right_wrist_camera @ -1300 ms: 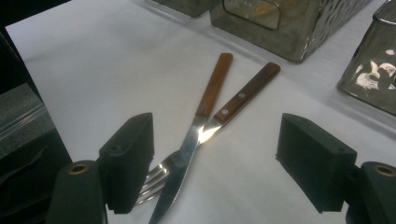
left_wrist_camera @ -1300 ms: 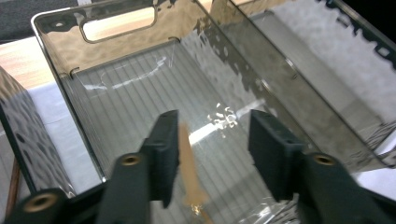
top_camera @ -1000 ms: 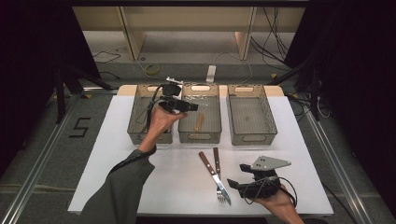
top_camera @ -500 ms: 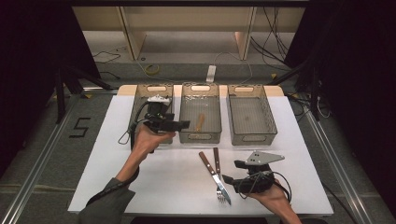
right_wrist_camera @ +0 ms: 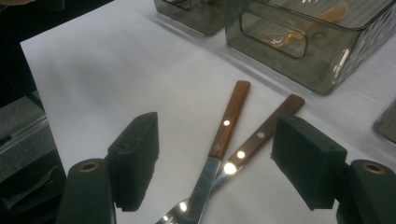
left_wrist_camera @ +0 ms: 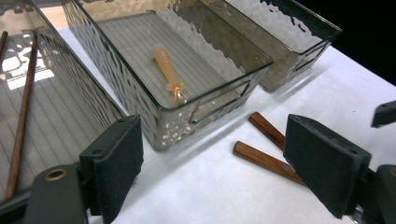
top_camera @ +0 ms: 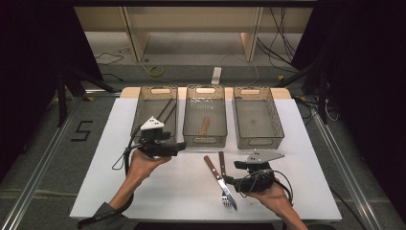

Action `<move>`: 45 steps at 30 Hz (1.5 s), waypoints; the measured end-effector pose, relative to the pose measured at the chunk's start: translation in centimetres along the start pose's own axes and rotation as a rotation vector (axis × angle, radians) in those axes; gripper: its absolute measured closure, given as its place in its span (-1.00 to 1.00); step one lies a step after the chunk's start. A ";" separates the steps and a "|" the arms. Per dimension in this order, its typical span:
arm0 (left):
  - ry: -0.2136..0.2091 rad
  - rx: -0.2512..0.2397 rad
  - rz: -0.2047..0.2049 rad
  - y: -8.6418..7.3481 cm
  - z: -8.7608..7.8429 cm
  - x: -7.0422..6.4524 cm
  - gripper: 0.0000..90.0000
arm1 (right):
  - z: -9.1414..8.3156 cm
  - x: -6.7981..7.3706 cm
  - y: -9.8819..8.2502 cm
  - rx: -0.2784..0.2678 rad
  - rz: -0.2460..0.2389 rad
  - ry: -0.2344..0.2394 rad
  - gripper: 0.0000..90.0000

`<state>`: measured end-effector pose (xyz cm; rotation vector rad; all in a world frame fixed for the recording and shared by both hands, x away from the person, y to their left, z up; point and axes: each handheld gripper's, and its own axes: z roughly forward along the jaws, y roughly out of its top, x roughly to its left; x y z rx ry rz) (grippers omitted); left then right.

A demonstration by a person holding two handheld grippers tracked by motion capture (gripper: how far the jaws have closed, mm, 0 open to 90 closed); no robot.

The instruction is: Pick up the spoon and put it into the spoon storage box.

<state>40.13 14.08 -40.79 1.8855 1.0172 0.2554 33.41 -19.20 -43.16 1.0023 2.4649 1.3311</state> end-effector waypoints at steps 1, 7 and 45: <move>-0.003 0.000 0.009 -0.2 -0.2 -0.2 -0.58 | 0.1 0.0 0.1 0.000 -0.002 0.001 -0.25; 0.039 0.014 0.042 -1.6 -1.0 -0.3 -0.58 | 0.6 -0.1 0.4 -0.002 0.001 0.016 -0.13; 0.022 -0.057 0.044 -4.6 -4.9 -1.0 -0.65 | 6.5 -1.4 2.5 0.123 -0.068 0.008 0.91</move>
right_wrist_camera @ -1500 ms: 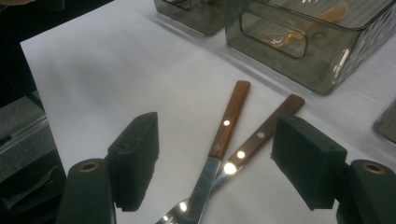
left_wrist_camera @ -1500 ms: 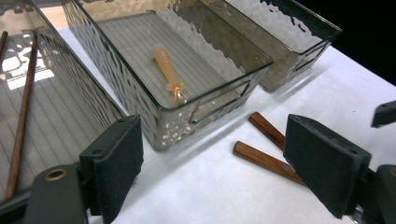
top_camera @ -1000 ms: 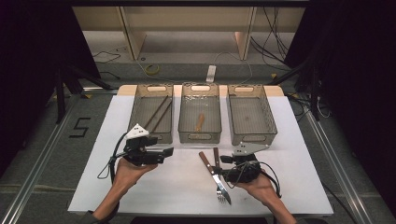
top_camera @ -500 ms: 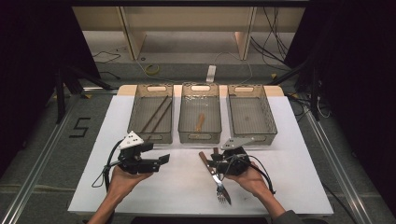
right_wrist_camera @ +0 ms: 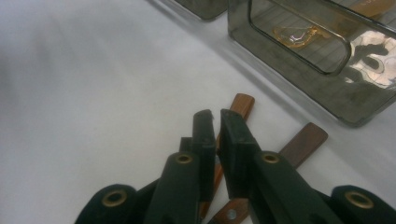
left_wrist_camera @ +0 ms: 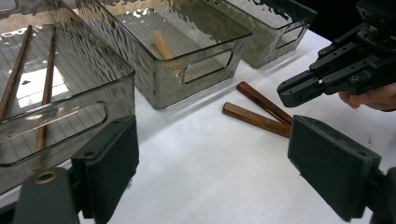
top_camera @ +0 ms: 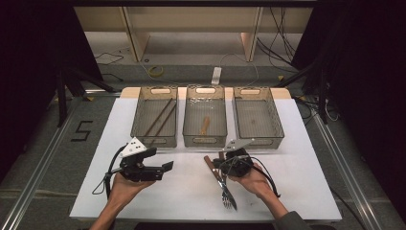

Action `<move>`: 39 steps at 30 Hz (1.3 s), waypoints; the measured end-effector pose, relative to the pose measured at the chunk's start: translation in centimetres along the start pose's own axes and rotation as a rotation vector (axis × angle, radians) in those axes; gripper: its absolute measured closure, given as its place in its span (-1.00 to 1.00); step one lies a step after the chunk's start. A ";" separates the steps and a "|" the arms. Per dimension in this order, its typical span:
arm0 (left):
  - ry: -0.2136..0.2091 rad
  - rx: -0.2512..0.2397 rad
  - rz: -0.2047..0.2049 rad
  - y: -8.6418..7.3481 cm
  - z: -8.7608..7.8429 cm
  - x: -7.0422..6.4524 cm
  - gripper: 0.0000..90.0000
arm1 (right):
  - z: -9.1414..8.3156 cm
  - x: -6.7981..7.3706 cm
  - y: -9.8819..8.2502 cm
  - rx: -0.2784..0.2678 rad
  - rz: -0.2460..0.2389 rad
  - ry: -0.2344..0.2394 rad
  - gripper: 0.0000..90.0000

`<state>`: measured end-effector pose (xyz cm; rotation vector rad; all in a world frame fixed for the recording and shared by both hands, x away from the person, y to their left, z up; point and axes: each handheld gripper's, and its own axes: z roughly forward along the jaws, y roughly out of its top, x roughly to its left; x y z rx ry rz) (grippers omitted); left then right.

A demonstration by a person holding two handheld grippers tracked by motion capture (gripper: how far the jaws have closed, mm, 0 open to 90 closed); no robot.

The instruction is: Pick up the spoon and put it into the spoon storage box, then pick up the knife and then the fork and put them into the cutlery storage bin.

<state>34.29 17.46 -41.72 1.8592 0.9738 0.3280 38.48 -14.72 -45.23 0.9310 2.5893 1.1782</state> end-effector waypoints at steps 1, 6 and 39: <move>0.002 0.000 0.001 0.0 0.0 0.0 -0.65 | 0.1 0.0 0.0 0.001 -0.001 0.001 0.93; 0.002 -0.002 0.004 0.0 0.1 -0.1 -0.65 | 0.4 -0.1 0.0 0.013 -0.007 0.004 1.00; 0.021 -0.007 0.024 0.0 -0.1 -0.4 -0.65 | 4.3 -0.2 0.8 0.160 -0.081 0.043 1.00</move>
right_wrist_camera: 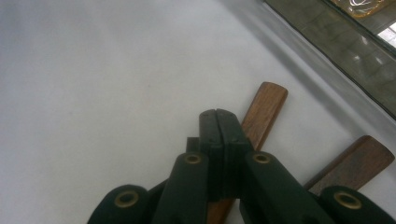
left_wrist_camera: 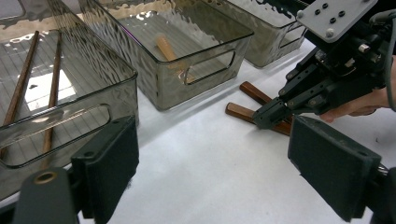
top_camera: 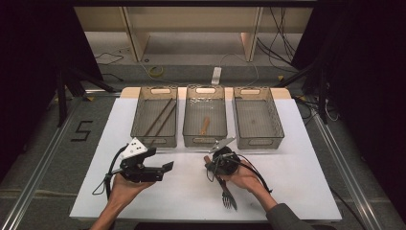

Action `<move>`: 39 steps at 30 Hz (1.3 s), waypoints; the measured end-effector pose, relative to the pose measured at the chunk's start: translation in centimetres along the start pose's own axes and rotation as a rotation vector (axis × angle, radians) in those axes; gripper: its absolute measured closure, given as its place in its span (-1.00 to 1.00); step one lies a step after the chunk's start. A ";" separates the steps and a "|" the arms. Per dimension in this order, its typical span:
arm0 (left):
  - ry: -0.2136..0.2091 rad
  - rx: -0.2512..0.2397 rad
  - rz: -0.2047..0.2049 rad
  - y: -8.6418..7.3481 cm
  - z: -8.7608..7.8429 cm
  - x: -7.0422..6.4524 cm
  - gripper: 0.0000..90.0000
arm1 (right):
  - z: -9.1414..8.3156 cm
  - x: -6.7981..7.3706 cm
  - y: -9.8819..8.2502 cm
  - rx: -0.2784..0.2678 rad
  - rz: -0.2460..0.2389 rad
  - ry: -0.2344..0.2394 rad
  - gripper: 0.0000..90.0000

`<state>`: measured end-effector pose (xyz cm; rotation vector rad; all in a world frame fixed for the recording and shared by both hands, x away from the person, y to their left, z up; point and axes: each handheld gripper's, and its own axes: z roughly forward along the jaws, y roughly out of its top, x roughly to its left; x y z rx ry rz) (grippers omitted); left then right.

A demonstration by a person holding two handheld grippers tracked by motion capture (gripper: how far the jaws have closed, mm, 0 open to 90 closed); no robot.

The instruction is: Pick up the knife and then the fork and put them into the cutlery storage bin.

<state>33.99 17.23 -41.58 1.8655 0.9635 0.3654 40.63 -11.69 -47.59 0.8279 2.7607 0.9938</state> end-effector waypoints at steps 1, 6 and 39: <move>-0.001 0.001 0.001 0.0 0.0 0.0 -0.65 | 0.0 0.1 0.0 0.004 -0.003 -0.003 1.00; 0.005 0.002 0.005 0.0 -0.1 0.0 -0.65 | 0.2 0.2 0.1 0.017 -0.017 -0.014 1.00; 0.017 -0.008 0.014 -0.1 -0.3 0.0 -0.65 | -3.9 -3.9 -3.3 0.145 0.122 -0.131 1.00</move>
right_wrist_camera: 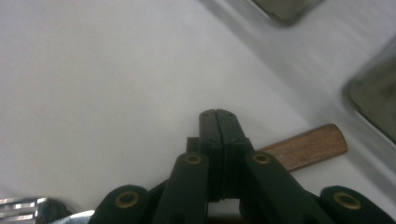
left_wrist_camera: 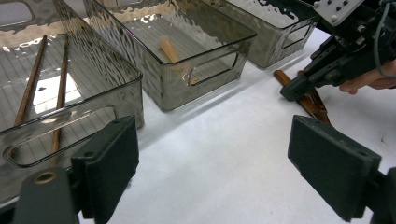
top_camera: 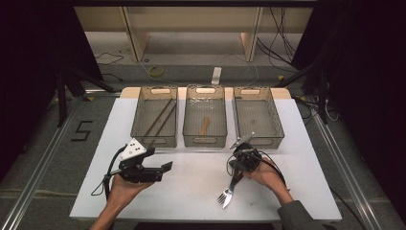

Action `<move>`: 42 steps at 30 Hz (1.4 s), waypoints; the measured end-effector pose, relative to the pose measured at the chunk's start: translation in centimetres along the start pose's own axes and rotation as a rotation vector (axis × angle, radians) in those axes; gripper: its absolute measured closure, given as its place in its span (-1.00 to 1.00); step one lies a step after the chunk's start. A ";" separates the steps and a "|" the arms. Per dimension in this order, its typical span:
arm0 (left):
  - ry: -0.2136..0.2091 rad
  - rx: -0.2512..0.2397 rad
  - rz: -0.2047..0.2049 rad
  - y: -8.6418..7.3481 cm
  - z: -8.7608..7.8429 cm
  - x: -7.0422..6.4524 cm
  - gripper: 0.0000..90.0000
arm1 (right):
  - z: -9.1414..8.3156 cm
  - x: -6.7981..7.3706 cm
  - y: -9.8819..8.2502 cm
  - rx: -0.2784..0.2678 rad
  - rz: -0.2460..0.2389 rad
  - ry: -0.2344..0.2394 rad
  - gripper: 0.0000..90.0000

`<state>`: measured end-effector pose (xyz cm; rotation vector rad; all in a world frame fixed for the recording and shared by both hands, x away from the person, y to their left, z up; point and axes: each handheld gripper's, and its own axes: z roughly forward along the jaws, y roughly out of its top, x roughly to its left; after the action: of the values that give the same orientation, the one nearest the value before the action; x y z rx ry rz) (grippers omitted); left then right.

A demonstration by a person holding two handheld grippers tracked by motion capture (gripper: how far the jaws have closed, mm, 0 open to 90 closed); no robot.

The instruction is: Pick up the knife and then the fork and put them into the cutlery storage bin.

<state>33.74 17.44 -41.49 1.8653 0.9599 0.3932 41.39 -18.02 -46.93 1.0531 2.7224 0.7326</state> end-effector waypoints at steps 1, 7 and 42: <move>0.000 0.000 0.000 0.0 0.0 0.0 -0.65 | -0.2 -0.1 -0.2 0.005 0.008 0.002 1.00; 0.001 0.003 0.000 0.0 0.1 -0.1 -0.65 | -1.4 -0.7 -1.9 0.029 0.040 -0.005 1.00; -0.001 0.008 0.005 0.0 0.2 -0.2 -0.65 | -5.8 1.5 -7.3 0.062 -0.011 -0.034 0.63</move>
<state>33.76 17.18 -41.59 1.8754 0.9576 0.3918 34.23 -23.94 -45.28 1.0522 2.7368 0.6263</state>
